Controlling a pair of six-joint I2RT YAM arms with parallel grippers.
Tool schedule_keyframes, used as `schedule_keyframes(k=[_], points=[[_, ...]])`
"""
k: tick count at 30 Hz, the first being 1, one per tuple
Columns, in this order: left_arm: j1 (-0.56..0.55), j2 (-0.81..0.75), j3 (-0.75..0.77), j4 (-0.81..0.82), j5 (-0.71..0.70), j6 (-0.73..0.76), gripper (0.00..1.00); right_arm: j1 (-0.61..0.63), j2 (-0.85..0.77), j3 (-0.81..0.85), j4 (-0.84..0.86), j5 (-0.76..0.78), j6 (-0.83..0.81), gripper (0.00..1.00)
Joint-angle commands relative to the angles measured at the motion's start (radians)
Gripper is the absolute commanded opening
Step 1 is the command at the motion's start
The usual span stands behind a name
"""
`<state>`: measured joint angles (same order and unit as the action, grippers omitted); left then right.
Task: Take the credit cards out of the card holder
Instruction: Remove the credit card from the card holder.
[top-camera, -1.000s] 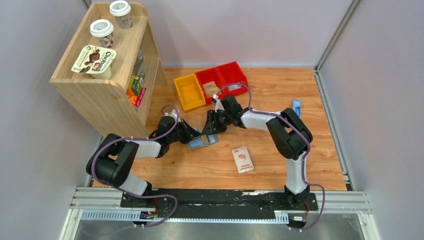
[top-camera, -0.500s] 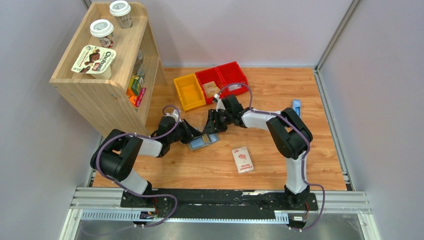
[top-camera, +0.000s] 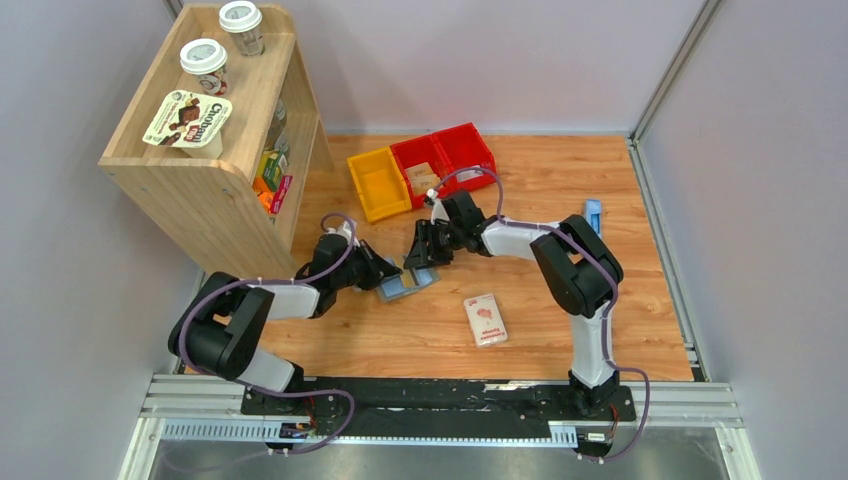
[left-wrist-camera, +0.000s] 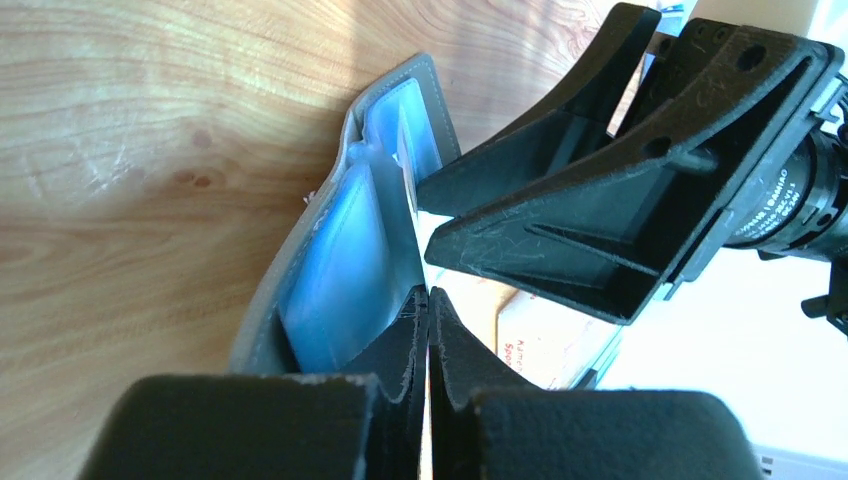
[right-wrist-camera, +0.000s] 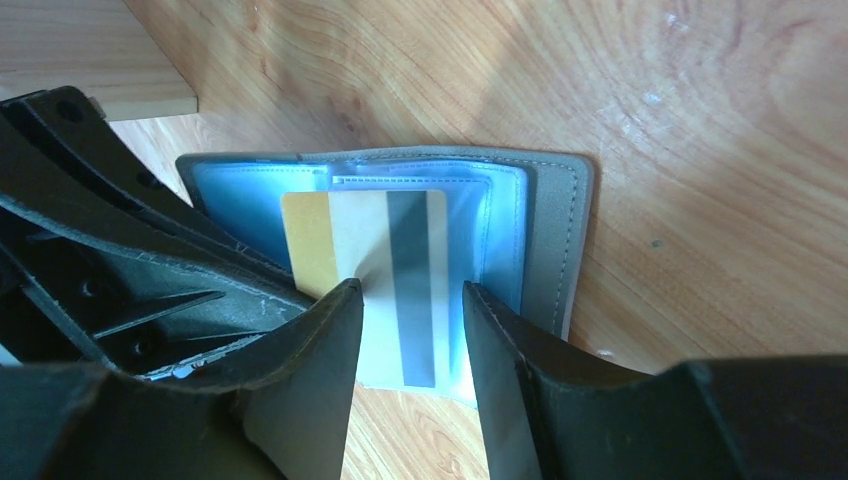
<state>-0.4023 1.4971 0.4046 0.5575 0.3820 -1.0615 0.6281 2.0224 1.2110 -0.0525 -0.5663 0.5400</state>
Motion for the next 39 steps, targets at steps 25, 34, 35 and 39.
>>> schedule_keyframes(k=[25, 34, 35, 39], points=[[0.023, 0.104, -0.026, 0.035, 0.006, -0.018, 0.28, 0.015, 0.070, -0.008, -0.069, 0.065, -0.025, 0.49], [0.029, -0.049, -0.032, -0.105, -0.045, 0.044, 0.00, 0.013, 0.075, -0.002, -0.076, 0.078, -0.034, 0.49], [0.028, -0.078, -0.021, -0.158, -0.052, 0.069, 0.00, 0.013, 0.075, -0.001, -0.078, 0.080, -0.034, 0.49], [0.030, -0.155, 0.008, -0.327, -0.081, 0.136, 0.00, 0.012, 0.078, 0.007, -0.083, 0.083, -0.035, 0.49]])
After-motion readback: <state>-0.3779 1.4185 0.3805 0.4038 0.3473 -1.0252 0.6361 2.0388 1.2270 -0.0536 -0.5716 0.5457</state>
